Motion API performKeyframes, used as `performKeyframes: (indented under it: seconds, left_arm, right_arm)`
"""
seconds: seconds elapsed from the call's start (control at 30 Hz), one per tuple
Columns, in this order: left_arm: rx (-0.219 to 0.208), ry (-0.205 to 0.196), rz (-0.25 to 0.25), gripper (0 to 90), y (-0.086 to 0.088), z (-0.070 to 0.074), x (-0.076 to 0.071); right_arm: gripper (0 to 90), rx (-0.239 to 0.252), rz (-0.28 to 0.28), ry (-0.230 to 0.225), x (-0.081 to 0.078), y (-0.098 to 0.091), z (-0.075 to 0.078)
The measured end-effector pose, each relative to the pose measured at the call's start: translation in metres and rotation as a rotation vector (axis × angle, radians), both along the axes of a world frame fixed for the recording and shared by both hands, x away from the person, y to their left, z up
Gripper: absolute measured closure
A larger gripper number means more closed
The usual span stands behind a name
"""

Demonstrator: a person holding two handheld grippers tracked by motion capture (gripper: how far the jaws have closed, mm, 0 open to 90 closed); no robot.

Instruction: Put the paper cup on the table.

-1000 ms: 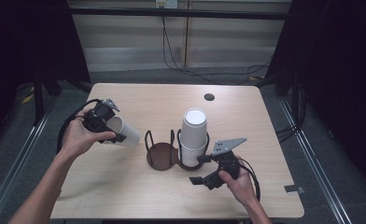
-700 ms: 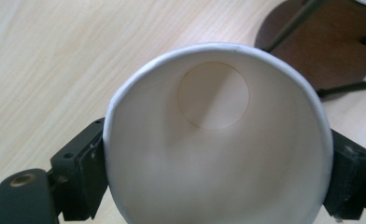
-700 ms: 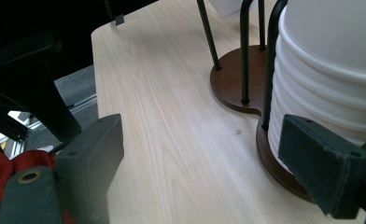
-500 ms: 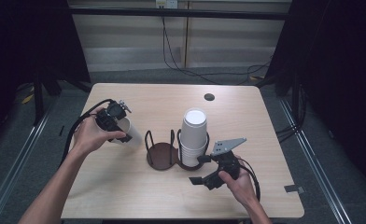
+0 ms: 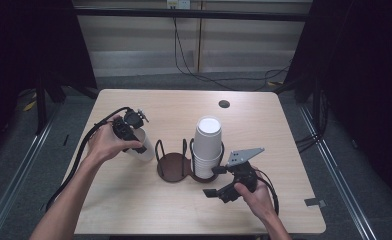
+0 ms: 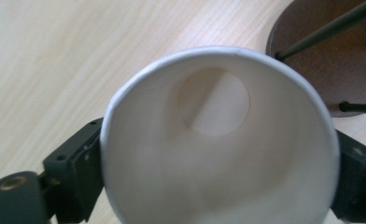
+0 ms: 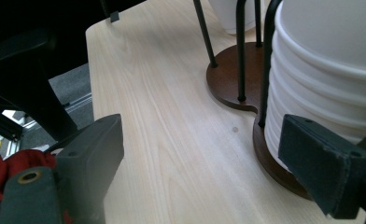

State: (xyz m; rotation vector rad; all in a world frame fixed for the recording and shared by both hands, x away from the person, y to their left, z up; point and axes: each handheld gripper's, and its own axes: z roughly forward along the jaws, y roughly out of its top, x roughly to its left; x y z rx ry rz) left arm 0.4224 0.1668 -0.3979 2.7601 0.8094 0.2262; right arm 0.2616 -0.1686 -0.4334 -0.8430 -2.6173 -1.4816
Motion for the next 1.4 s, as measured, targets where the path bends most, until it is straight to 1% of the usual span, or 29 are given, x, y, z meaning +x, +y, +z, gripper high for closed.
performKeyframes:
  seconds: [0.17,0.2,0.27,0.3,0.33,0.4,0.47,0.5,0.57,0.6,0.67,0.73,0.83,0.93,1.0,1.03,1.1,1.13,1.2,1.23,1.27,1.3,1.33,1.4]
  left_arm:
    - [-0.01,-0.016,-0.02,7.3,-0.003,-0.003,0.0]
    - [-0.002,-0.022,-0.024,7.0,-0.003,-0.004,0.0]
    - [-0.007,-0.027,-0.014,6.9,-0.006,-0.005,0.0]
    - [-0.011,-0.036,-0.002,7.0,-0.008,-0.005,-0.001]
    - [-0.011,-0.046,-0.01,6.8,-0.01,-0.007,-0.001]
    - [-0.003,-0.036,-0.033,6.5,-0.012,-0.009,-0.001]
    - [-0.014,-0.031,-0.014,6.5,-0.013,-0.011,0.0]
    - [-0.01,-0.033,-0.011,6.4,-0.014,-0.012,0.0]
    - [-0.03,-0.033,-0.01,6.1,-0.015,-0.013,0.001]
    - [-0.036,-0.04,-0.009,6.2,-0.016,-0.014,0.0]
    - [-0.027,-0.035,-0.016,5.9,-0.017,-0.016,0.0]
    - [-0.021,-0.032,0.001,6.5,-0.018,-0.018,0.0]
    - [-0.039,-0.036,-0.009,7.4,-0.017,-0.02,0.001]
    - [-0.055,-0.041,-0.04,7.8,-0.015,-0.021,0.0]
    - [-0.074,-0.048,-0.046,7.9,-0.014,-0.022,-0.002]
    - [-0.078,-0.05,-0.063,7.6,-0.013,-0.023,-0.002]
    - [-0.08,-0.031,-0.08,6.5,-0.009,-0.026,-0.002]
    - [-0.08,-0.031,-0.08,6.5,-0.009,-0.026,-0.002]
    - [-0.099,-0.036,-0.084,6.5,-0.007,-0.027,-0.003]
    - [-0.108,-0.031,-0.082,6.5,-0.006,-0.028,-0.004]
    - [-0.11,-0.021,-0.081,6.5,-0.005,-0.029,-0.004]
    - [-0.095,-0.02,-0.095,6.5,-0.004,-0.03,-0.004]
    - [-0.109,-0.019,-0.077,6.5,-0.003,-0.032,-0.005]
    - [-0.113,-0.018,-0.082,5.9,0.002,-0.034,-0.005]
  right_arm:
    - [14.4,-0.002,-0.004,0.001,0.0,-0.001,0.0]
    - [14.4,-0.001,-0.005,0.002,0.0,0.0,0.0]
    - [14.4,-0.003,-0.004,0.002,0.0,0.0,-0.001]
    - [14.4,-0.006,-0.004,0.003,0.0,0.0,-0.001]
    - [14.4,-0.007,-0.005,0.003,0.0,0.0,-0.001]
    - [14.3,-0.008,-0.007,0.005,0.001,0.0,-0.001]
    - [14.4,-0.013,-0.011,0.004,0.001,0.0,-0.001]
    - [14.4,-0.015,-0.01,0.007,0.001,0.0,-0.001]
    - [14.4,-0.015,-0.012,0.004,0.001,0.0,-0.001]
    - [14.4,-0.017,-0.013,0.005,0.001,0.0,-0.001]
    - [14.4,-0.02,-0.014,0.006,0.001,0.0,-0.002]
    - [14.3,-0.023,-0.015,0.006,0.001,0.0,-0.002]
    - [14.4,-0.02,-0.016,0.002,0.001,-0.001,-0.001]
    - [14.4,-0.023,-0.025,0.003,0.001,-0.002,-0.001]
    - [14.4,-0.025,-0.027,0.004,0.001,-0.002,-0.001]
    - [14.4,-0.026,-0.027,0.003,0.001,-0.002,-0.001]
    - [14.4,-0.025,-0.028,0.003,0.001,-0.002,-0.001]
    - [14.4,-0.027,-0.03,0.005,0.001,-0.001,-0.001]
    - [14.4,-0.031,-0.03,0.001,0.001,-0.001,-0.001]
    - [14.4,-0.03,-0.029,-0.001,0.001,-0.001,-0.001]
    - [14.4,-0.03,-0.028,-0.001,0.001,-0.001,-0.001]
    - [14.4,-0.029,-0.03,-0.001,0.001,-0.001,-0.001]
    - [14.4,-0.028,-0.031,-0.001,0.001,-0.001,-0.001]
    - [14.4,-0.03,-0.031,0.001,0.001,-0.001,-0.001]
